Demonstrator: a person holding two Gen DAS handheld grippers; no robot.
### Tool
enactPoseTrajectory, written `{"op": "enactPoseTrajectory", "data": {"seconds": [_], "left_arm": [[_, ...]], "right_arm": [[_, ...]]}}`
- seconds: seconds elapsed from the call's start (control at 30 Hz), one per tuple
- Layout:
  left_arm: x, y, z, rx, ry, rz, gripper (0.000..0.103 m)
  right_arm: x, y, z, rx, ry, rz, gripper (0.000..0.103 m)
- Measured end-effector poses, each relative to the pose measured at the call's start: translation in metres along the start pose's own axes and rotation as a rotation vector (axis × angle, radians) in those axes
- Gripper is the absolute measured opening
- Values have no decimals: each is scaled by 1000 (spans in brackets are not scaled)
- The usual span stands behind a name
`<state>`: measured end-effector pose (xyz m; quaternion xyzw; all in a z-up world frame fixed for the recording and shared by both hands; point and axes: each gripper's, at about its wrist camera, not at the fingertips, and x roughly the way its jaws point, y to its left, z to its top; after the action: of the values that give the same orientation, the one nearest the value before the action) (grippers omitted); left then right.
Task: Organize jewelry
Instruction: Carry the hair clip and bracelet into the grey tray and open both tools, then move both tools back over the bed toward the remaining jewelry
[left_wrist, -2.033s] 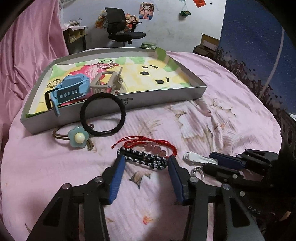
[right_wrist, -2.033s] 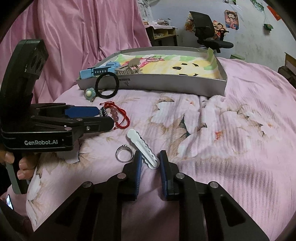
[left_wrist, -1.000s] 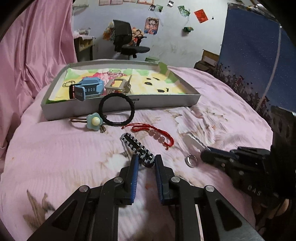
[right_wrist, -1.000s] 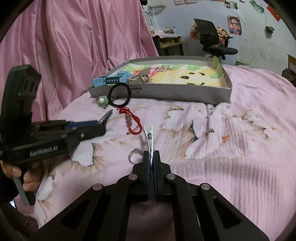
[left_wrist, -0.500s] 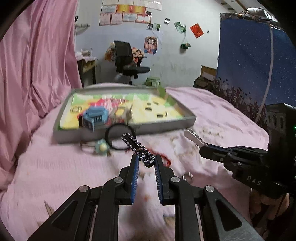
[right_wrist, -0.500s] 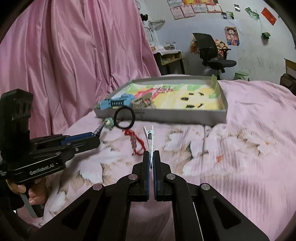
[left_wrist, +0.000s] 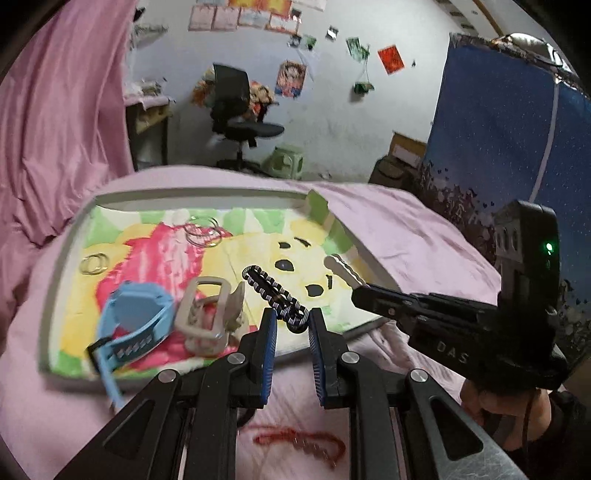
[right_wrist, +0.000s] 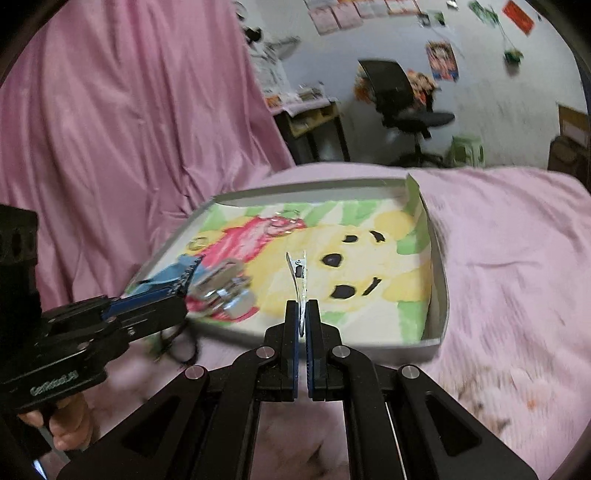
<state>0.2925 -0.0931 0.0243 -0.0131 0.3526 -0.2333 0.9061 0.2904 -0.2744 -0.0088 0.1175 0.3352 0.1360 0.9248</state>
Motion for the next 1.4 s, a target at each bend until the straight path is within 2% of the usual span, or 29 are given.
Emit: {"op": "enactPoseTrajectory", "data": {"seconds": [0.13,0.37,0.5,0.67,0.77,0.8,0.87,0.9,0.93,0.97,1.0,1.03,1.1,1.17,1.23,1.27,1.33,1.4], "left_arm": [[26,0,7,5,86,-14,17],[54,4,6,-22,211,-6,17],[54,4,5,-37,219,4,17],[41,7,1,-55,184,8,17],[29,9,-2,-64,148,11,19],[24,8,-3,-62,132,16,21],[13,7,-5,-62,92,34,24],[6,8,-6,-69,65,34,28],[0,10,-6,-80,44,32,36],[-6,11,-7,-94,23,33,42],[-12,12,-7,-106,-1,34,52],[-20,13,-8,-116,-35,37,55],[-30,13,-9,-124,-72,46,55],[-41,12,-11,-122,-106,64,56],[-51,11,-14,-112,-135,81,62],[-57,10,-17,-104,-153,94,64],[-69,8,-24,-90,-194,128,75],[-80,6,-33,-79,-230,165,83]], "right_arm": [[26,-12,8,25,61,-24,4],[46,-21,12,47,133,-41,4],[52,-21,6,39,180,-50,4],[46,-20,6,34,171,-53,4],[34,-19,4,21,132,-67,5],[29,-20,4,21,120,-69,7],[18,-19,3,17,80,-73,19],[10,-18,2,14,54,-75,29],[4,-17,2,11,30,-76,34],[-3,-15,1,5,7,-79,35],[-10,-13,0,-1,-15,-80,35],[-17,-11,-1,-7,-35,-83,35],[-30,-7,-3,-15,-73,-86,35],[-43,-2,-7,-21,-107,-87,40],[-54,1,-11,-26,-142,-89,52],[-60,4,-13,-28,-163,-89,55],[-73,9,-18,-24,-209,-85,70],[-83,13,-25,-25,-250,-82,78]]}}
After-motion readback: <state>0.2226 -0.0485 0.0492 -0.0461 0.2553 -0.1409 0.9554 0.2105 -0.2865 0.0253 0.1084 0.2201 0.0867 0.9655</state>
